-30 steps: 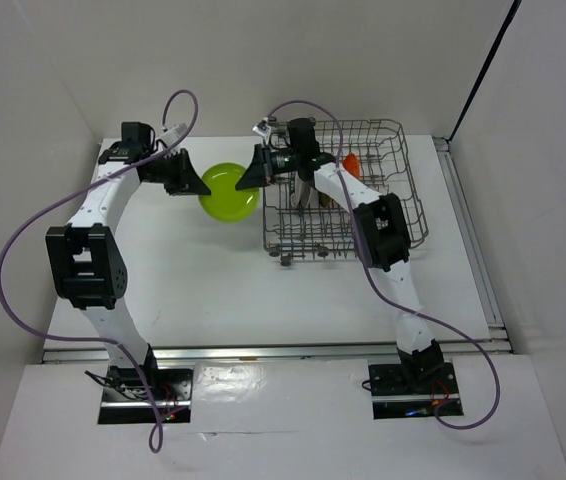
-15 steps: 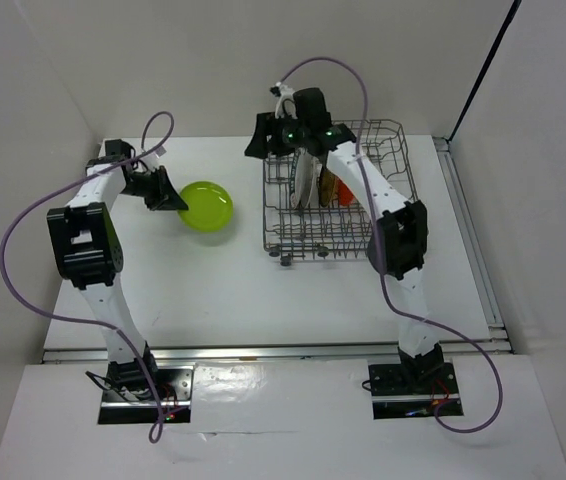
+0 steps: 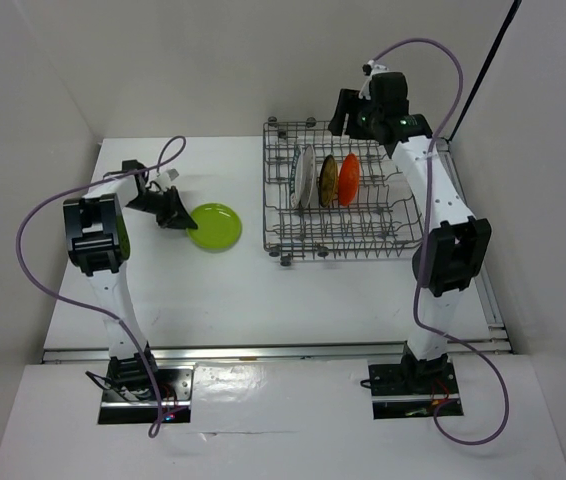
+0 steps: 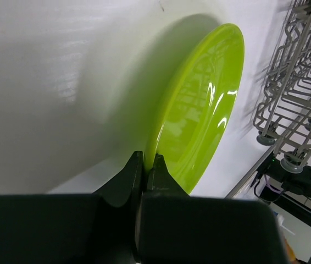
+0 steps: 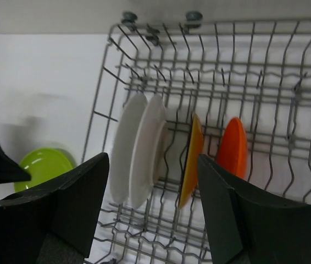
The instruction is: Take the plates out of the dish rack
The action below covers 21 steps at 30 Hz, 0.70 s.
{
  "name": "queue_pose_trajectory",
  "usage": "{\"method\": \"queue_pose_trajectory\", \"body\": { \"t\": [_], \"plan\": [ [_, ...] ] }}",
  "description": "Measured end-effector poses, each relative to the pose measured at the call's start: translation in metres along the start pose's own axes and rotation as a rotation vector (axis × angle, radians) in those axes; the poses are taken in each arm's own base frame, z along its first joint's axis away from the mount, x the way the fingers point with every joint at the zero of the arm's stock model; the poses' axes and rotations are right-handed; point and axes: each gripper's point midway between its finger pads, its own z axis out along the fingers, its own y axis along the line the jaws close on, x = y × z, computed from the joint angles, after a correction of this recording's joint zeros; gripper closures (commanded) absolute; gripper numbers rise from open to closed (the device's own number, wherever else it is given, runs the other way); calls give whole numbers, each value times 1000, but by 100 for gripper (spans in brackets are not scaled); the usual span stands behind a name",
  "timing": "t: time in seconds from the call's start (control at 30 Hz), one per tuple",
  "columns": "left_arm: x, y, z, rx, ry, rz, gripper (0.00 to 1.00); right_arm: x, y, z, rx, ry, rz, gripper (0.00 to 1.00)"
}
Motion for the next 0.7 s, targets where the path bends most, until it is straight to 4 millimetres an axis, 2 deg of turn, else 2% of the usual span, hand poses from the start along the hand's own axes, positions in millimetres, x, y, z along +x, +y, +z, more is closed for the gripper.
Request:
{"method": "queue_pose_trajectory", "body": {
  "t": [0.1,0.17,0.33,0.47,0.5,0.53,0.57,0.63,0.7],
  "plan": [
    [-1,-1,1,13,3,-6,88,29,-11,5,46,80,18,28],
    [-2,-1,1,11,3,-7,81,39,-15,4,68,112,28,28],
    [-3,8,3,-42,3,-25,54,41,-17,3,84,121,45,28],
    [-3,3,1,-34,6,-55,36,52,-20,4,95,146,62,28],
    [-4,1,1,-31,7,-58,26,54,-21,4,98,153,65,28],
    [-4,-1,0,-30,6,-56,26,56,-21,3,101,160,69,28],
    [-5,-3,-1,-25,6,-68,15,58,-22,3,104,166,73,26],
    [-8,-7,-3,-28,2,-69,10,59,-23,1,113,172,81,26],
    [-11,-6,-6,-48,-5,-62,10,61,-24,-1,124,181,89,23]
  ]
}}
